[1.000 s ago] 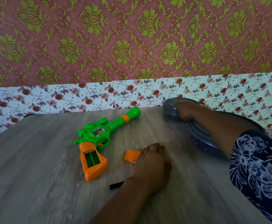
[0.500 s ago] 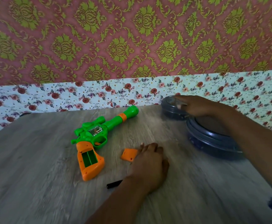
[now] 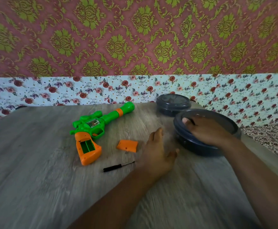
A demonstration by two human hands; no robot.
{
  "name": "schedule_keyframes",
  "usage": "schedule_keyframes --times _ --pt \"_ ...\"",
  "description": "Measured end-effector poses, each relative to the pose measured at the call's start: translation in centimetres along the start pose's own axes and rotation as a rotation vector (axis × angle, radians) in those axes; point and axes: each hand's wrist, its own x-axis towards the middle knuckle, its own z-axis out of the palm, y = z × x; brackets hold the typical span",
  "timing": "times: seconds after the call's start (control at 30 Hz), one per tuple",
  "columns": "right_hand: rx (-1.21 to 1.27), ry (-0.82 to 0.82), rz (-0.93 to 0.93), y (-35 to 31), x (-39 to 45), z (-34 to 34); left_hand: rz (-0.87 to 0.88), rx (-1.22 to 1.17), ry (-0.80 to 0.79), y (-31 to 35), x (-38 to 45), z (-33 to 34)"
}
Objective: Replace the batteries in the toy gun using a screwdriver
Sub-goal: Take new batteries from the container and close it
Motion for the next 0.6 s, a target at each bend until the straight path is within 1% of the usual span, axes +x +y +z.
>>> schedule_keyframes --times 0.1,0.17,0.2,0.23,0.27,0.3,0.33,0.37,0.43,0.53,0.6 --pt "0.169 -0.051 -0.014 -3.1 -1.2 -0.3 -0.076 -0.006 -0.083 0.3 -0.2 -0.1" --pt "0.275 -0.109 -0.097 -4.4 -2.1 -1.0 -0.071 -0.009 -0.076 0.3 -0.2 0.0" --pt "0.261 -0.144 -0.153 -4.6 -2.6 -1.5 -0.066 -0.003 -0.065 0.2 -0.2 0.1" --pt "0.173 -0.186 -0.195 -4.5 -3.0 -1.7 -0.072 -0.009 -0.055 0.1 -0.2 0.2" --pt "0.036 -0.224 -0.216 -4.2 -3.4 -1.8 -0.076 -0.022 -0.045 0.0 -0.2 0.3" --pt "-0.1 -0.248 -0.221 -3.7 -3.7 -1.5 -0.075 -0.037 -0.033 -0.2 -0.2 0.4" --pt "-0.186 -0.249 -0.218 -3.3 -4.1 -1.2 -0.071 -0.045 -0.02 -0.3 -0.1 0.4" --pt "-0.213 -0.23 -0.21 -3.0 -4.4 -0.8 -0.074 -0.052 -0.016 -0.4 0.0 0.5" --pt "-0.215 -0.131 -0.228 -2.4 -4.8 0.2 -0.097 -0.076 -0.028 -0.4 0.1 0.5" --pt "-0.302 0.057 -0.306 -2.4 -5.6 1.5 -0.135 -0.113 -0.04 -0.7 0.2 0.5" --pt "-0.31 0.122 -0.349 -2.7 -5.7 2.0 -0.155 -0.147 -0.028 -0.9 0.2 0.6"
